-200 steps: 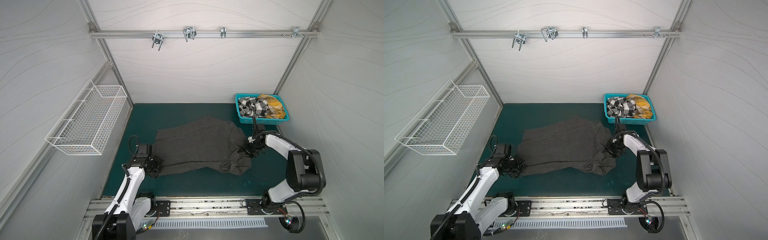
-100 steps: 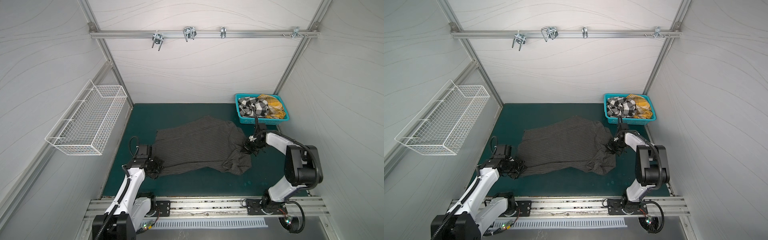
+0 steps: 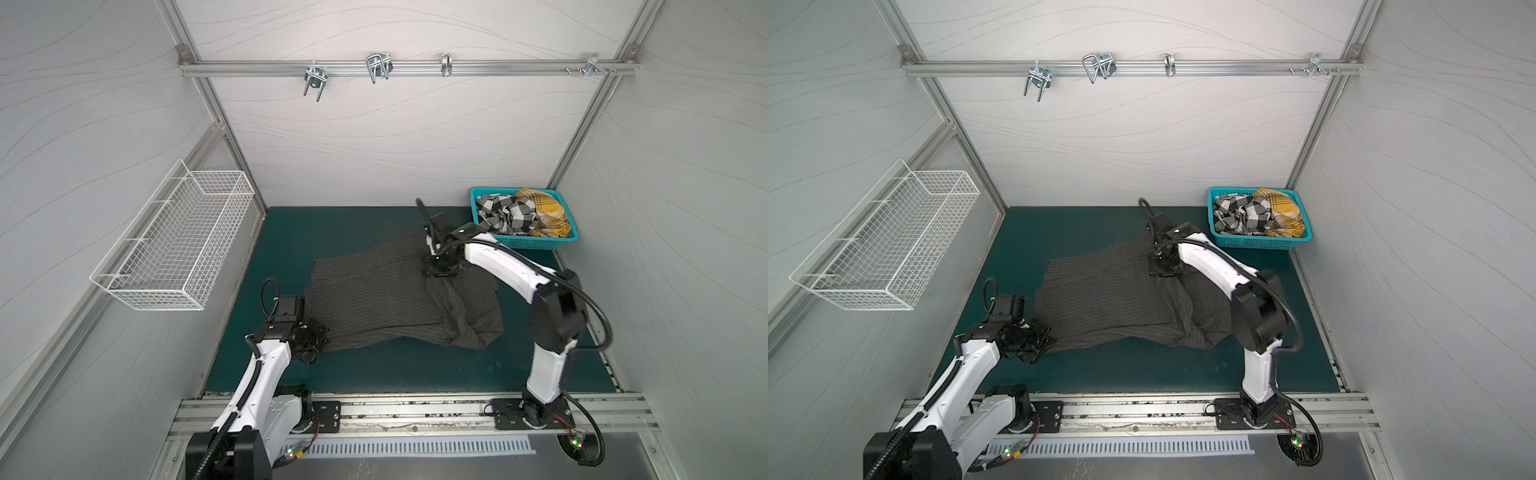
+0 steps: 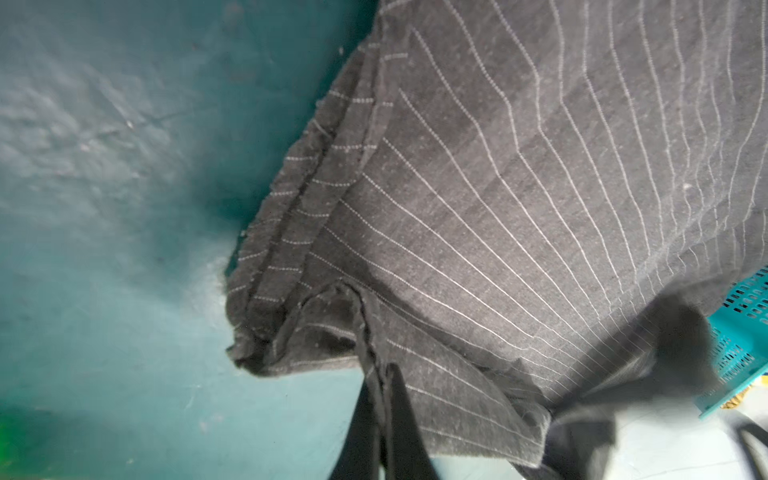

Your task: Fold and stack the long sleeve shirts

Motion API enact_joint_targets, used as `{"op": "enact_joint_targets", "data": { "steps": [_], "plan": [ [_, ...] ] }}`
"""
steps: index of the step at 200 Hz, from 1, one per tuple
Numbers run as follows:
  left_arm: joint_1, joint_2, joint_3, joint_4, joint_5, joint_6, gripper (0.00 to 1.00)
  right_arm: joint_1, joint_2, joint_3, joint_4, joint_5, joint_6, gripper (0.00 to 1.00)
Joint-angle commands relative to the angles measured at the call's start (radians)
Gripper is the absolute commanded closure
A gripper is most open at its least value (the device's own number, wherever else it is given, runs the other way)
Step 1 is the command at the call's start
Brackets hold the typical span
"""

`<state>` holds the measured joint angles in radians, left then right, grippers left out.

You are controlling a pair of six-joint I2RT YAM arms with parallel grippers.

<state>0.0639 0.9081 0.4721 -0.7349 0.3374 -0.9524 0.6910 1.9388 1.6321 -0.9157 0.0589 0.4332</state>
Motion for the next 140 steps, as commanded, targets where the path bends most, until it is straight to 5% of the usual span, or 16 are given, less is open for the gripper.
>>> {"op": "enact_joint_targets", "data": {
  "steps": [1, 27, 55, 92, 140],
  "plan": [
    [0.005, -0.018, -0.007, -0.004, 0.009, 0.009, 1.00, 0.046, -0.052, 0.002, -0.162, 0.131, -0.020, 0.38],
    [0.005, -0.007, -0.008, 0.019, 0.028, 0.004, 1.00, -0.006, -0.207, -0.106, -0.161, 0.143, -0.008, 0.33],
    [0.005, 0.012, 0.006, 0.028, 0.028, 0.012, 1.00, -0.200, -0.303, -0.252, -0.071, -0.041, -0.031, 0.32],
    [0.005, 0.030, 0.000, 0.044, 0.029, 0.018, 1.00, -0.404, -0.175, -0.253, 0.031, -0.276, -0.043, 0.37],
    [0.005, 0.046, -0.003, 0.055, 0.033, 0.020, 1.00, -0.443, -0.012, -0.162, 0.099, -0.340, 0.007, 0.42]
  ]
}}
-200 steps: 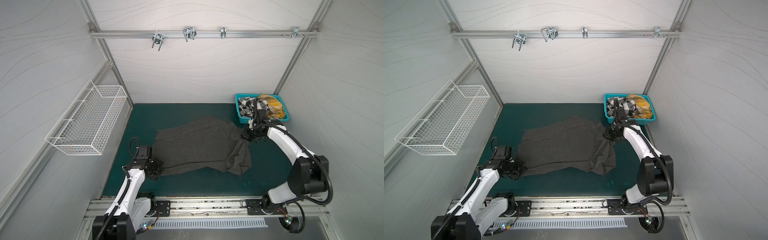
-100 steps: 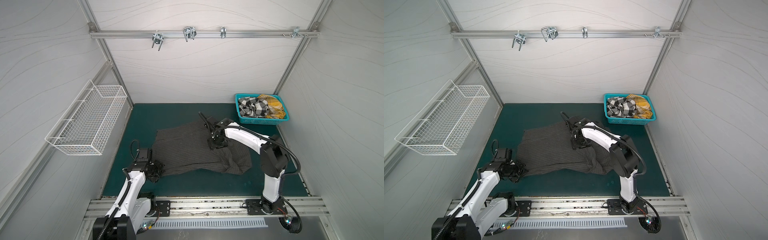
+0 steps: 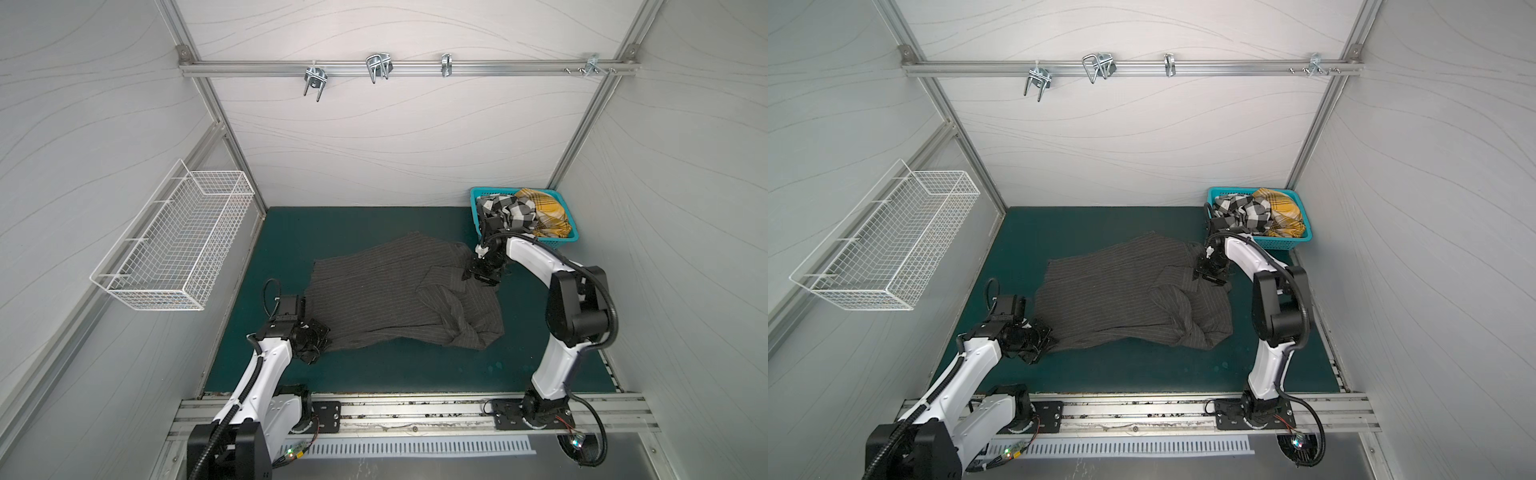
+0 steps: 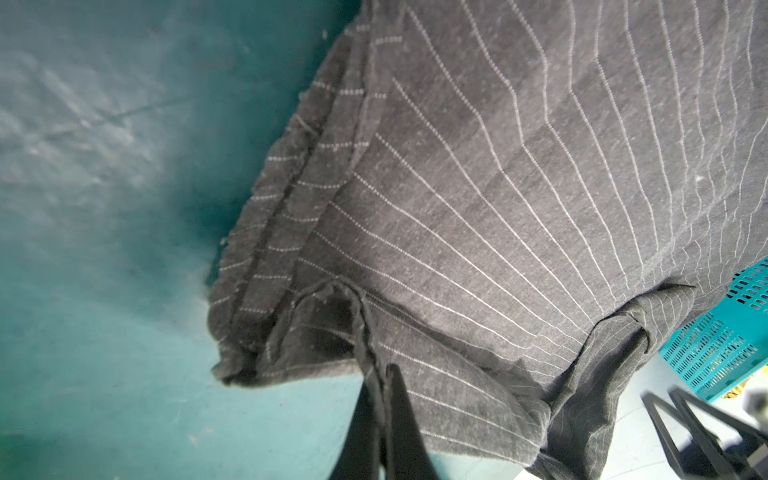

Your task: Fold and stack the long sleeve shirts

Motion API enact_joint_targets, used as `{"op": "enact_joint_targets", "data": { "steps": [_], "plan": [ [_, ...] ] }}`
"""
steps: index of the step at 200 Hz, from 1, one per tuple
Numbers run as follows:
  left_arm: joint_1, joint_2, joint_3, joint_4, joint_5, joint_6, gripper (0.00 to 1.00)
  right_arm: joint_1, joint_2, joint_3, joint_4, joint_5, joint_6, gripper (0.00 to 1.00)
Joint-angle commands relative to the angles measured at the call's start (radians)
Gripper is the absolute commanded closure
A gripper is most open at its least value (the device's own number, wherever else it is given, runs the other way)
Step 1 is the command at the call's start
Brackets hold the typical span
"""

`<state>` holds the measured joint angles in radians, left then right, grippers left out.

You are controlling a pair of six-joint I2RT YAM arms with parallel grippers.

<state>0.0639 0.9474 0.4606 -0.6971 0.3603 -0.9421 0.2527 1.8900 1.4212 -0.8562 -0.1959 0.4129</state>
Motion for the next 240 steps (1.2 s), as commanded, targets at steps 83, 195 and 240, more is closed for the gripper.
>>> {"op": "enact_joint_targets", "data": {
  "steps": [83, 195, 240],
  "plan": [
    [0.005, 0.022, 0.008, 0.027, 0.012, 0.009, 1.00, -0.051, 0.113, 0.067, 0.085, -0.131, 0.087, 0.97],
    [0.004, 0.057, 0.005, 0.076, 0.017, 0.008, 1.00, 0.220, -0.340, 0.113, 0.005, 0.065, 0.337, 1.00],
    [0.005, 0.092, -0.001, 0.107, 0.008, -0.005, 1.00, 0.630, -0.173, 0.192, -0.006, 0.181, 0.414, 0.36]
  ]
}}
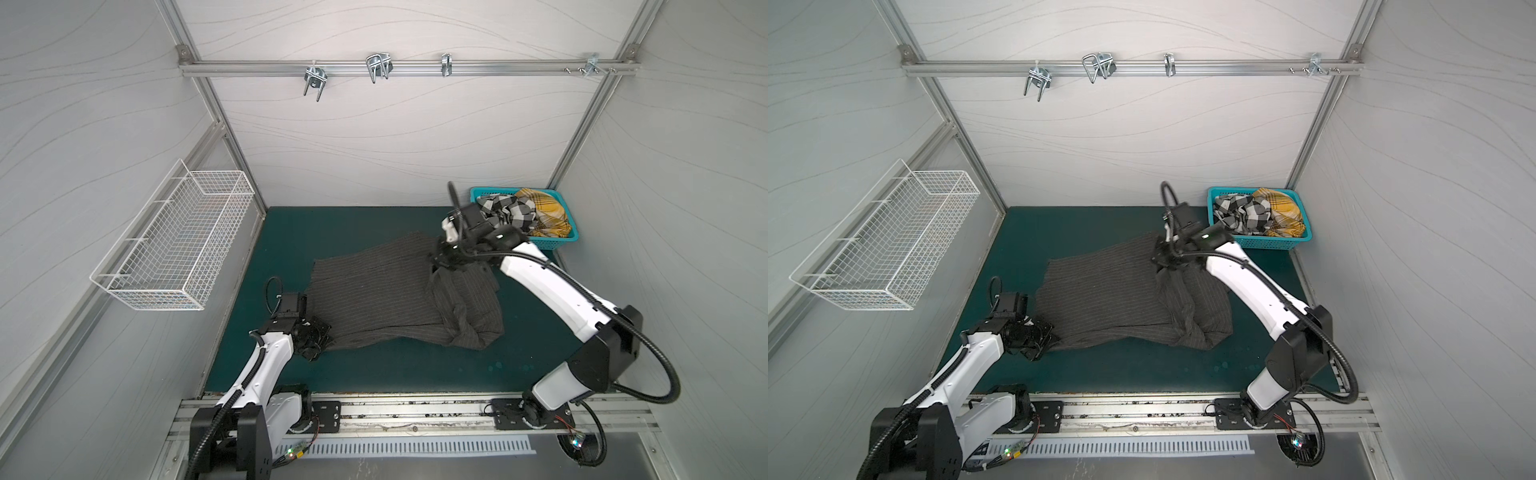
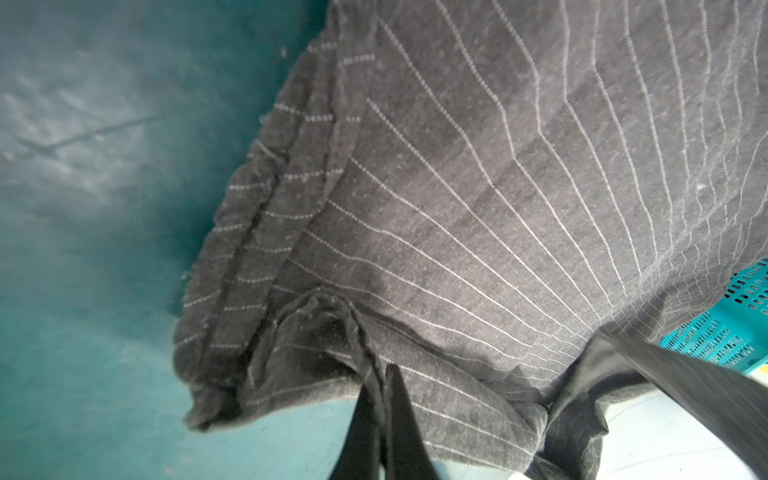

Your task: Fold and stack the long sleeve shirts

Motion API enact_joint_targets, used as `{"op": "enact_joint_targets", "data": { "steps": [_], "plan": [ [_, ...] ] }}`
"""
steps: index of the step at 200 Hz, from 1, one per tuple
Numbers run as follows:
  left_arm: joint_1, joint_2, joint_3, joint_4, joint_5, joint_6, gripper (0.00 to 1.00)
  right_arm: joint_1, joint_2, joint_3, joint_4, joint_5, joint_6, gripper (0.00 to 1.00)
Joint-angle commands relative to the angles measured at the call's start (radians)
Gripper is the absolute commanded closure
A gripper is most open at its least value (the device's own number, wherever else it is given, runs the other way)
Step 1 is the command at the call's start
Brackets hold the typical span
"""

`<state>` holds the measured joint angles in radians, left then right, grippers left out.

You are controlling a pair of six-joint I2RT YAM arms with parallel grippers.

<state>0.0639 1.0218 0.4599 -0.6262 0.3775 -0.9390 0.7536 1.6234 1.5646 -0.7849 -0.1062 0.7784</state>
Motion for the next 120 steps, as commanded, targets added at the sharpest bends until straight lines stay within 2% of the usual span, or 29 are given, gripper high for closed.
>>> {"op": "enact_joint_targets", "data": {
  "steps": [1, 20, 34, 50, 74, 90, 120],
  "plan": [
    [0.005, 0.019, -0.001, 0.037, -0.009, -0.009, 1.00, 0.136, 0.097, 0.050, -0.088, 0.096, 0.045, 0.36],
    [0.005, 0.037, -0.007, 0.058, -0.004, -0.018, 1.00, 0.140, 0.063, 0.009, -0.133, 0.126, 0.006, 0.33],
    [0.005, 0.048, -0.007, 0.069, 0.000, -0.021, 1.00, 0.094, 0.000, -0.052, -0.148, 0.141, -0.037, 0.31],
    [0.005, 0.051, -0.007, 0.073, 0.001, -0.023, 1.00, -0.009, -0.054, -0.125, -0.175, 0.176, -0.116, 0.30],
    [0.005, 0.046, -0.004, 0.066, 0.001, -0.016, 1.00, -0.166, -0.048, -0.211, -0.210, 0.169, -0.262, 0.29],
    [0.005, 0.040, -0.004, 0.060, 0.007, -0.016, 1.00, -0.176, -0.039, -0.244, -0.258, 0.189, -0.329, 0.28],
    [0.005, 0.032, -0.001, 0.057, 0.017, -0.017, 1.00, -0.117, -0.113, -0.391, -0.226, 0.206, -0.305, 0.25]
  ]
}}
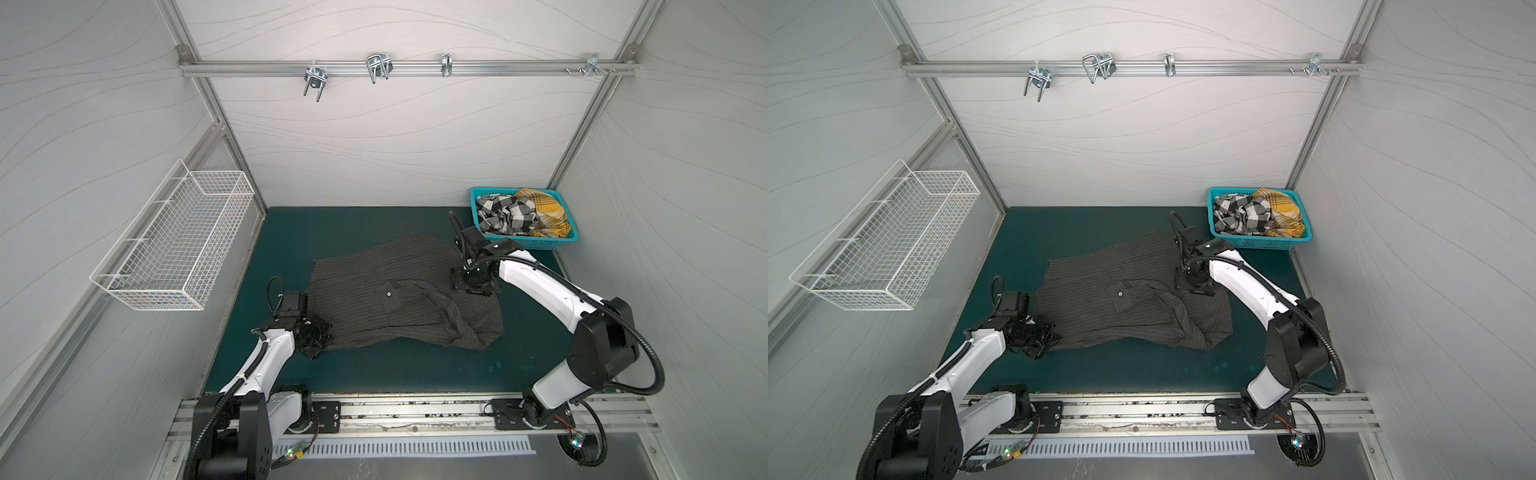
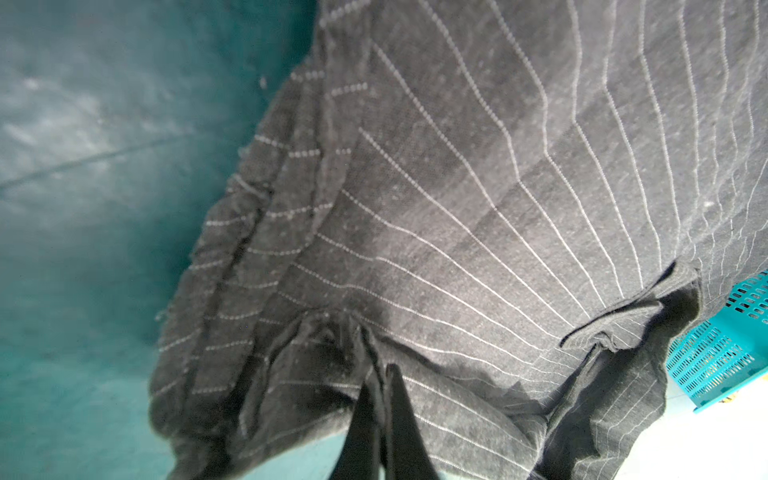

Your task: Fold and stack the long sleeve shirts

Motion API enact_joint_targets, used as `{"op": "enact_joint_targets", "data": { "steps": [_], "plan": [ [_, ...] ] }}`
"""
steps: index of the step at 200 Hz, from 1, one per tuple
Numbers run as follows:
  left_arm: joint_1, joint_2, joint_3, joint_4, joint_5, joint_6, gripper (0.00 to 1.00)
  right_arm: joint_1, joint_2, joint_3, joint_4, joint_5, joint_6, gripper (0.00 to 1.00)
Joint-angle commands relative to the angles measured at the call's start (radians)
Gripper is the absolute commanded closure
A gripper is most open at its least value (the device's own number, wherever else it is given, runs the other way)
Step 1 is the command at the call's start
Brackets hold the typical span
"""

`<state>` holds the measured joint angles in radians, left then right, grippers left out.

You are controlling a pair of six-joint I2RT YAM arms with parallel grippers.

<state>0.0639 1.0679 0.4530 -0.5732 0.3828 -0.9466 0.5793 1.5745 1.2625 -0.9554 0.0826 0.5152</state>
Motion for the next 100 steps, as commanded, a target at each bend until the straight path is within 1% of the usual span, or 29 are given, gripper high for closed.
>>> {"op": "enact_joint_targets", "data": {
  "steps": [1, 20, 28, 40, 51, 62, 82, 91, 100],
  "plan": [
    [0.005, -0.014, 0.006, 0.004, 0.011, -0.009, 1.00, 0.058, -0.067, -0.097, -0.052, 0.016, -0.041, 0.25],
    [0.005, -0.023, 0.007, -0.003, 0.014, -0.009, 1.00, 0.062, -0.072, -0.153, -0.003, -0.054, -0.040, 0.27],
    [0.005, -0.026, 0.006, -0.005, 0.013, -0.008, 1.00, 0.066, -0.066, -0.165, 0.009, -0.067, -0.041, 0.28],
    [0.005, -0.029, 0.006, -0.009, 0.012, -0.004, 1.00, 0.071, -0.049, -0.173, 0.025, -0.064, -0.042, 0.34],
    [0.005, -0.027, 0.004, -0.011, 0.011, 0.001, 1.00, 0.068, -0.035, -0.174, 0.039, -0.037, -0.042, 0.44],
    [0.005, -0.025, 0.001, -0.008, 0.007, 0.002, 1.00, 0.054, -0.011, -0.160, 0.043, -0.015, -0.049, 0.60],
    [0.005, -0.018, -0.006, 0.004, 0.012, -0.003, 1.00, 0.030, 0.022, -0.112, 0.029, 0.025, -0.070, 0.83],
    [0.005, -0.016, -0.005, 0.004, 0.014, -0.002, 1.00, 0.025, 0.028, -0.081, -0.004, 0.081, -0.067, 0.93],
    [0.005, -0.017, -0.004, 0.002, 0.014, -0.001, 1.00, 0.026, 0.023, -0.048, -0.057, 0.173, -0.053, 0.98]
  ]
}}
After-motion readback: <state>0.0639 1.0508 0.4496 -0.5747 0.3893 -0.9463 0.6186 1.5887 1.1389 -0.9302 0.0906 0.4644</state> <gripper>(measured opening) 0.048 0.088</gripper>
